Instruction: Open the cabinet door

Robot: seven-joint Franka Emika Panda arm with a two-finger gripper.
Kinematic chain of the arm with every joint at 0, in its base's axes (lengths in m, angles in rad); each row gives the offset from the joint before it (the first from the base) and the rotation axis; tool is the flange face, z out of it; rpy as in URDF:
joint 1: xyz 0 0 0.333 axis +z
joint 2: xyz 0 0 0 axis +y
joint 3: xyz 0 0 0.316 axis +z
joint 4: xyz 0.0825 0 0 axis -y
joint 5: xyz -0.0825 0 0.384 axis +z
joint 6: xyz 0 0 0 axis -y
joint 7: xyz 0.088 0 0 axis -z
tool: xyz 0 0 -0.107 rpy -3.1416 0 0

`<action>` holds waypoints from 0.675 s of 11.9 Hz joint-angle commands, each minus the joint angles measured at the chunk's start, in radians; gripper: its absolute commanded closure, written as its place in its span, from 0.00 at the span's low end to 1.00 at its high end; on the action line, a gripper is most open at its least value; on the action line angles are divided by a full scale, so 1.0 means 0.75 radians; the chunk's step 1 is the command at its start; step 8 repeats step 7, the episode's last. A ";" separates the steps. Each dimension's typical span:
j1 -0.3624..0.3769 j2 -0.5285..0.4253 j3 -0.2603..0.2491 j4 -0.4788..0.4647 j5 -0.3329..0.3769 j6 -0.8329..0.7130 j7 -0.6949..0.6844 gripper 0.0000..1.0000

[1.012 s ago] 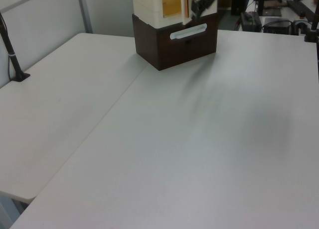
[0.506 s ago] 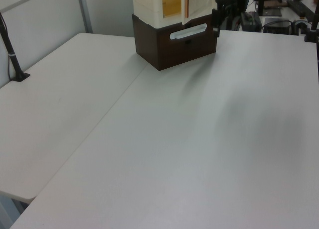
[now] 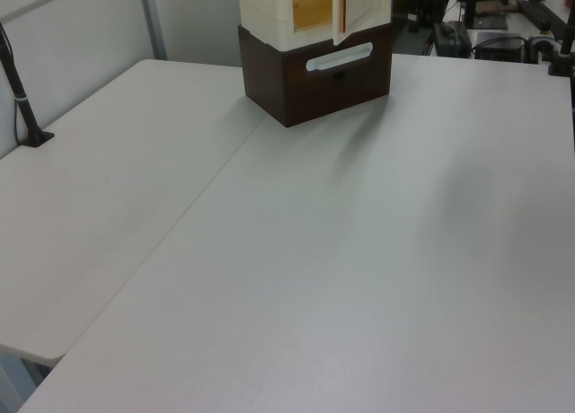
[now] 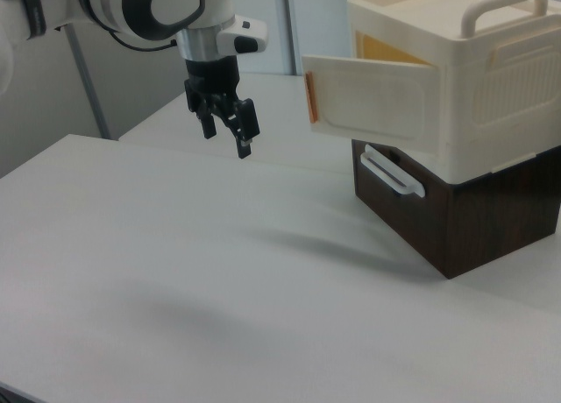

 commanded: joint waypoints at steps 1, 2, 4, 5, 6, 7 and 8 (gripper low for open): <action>-0.001 -0.041 -0.011 -0.048 -0.012 -0.015 -0.025 0.00; -0.011 -0.057 -0.009 -0.050 -0.012 -0.015 -0.021 0.00; -0.011 -0.058 -0.009 -0.048 -0.012 -0.010 -0.013 0.00; -0.011 -0.058 -0.009 -0.048 -0.012 -0.008 -0.011 0.00; -0.011 -0.058 -0.009 -0.048 -0.012 -0.008 -0.011 0.00; -0.011 -0.056 -0.009 -0.048 -0.012 -0.002 -0.011 0.00; -0.011 -0.056 -0.009 -0.048 -0.012 -0.002 -0.011 0.00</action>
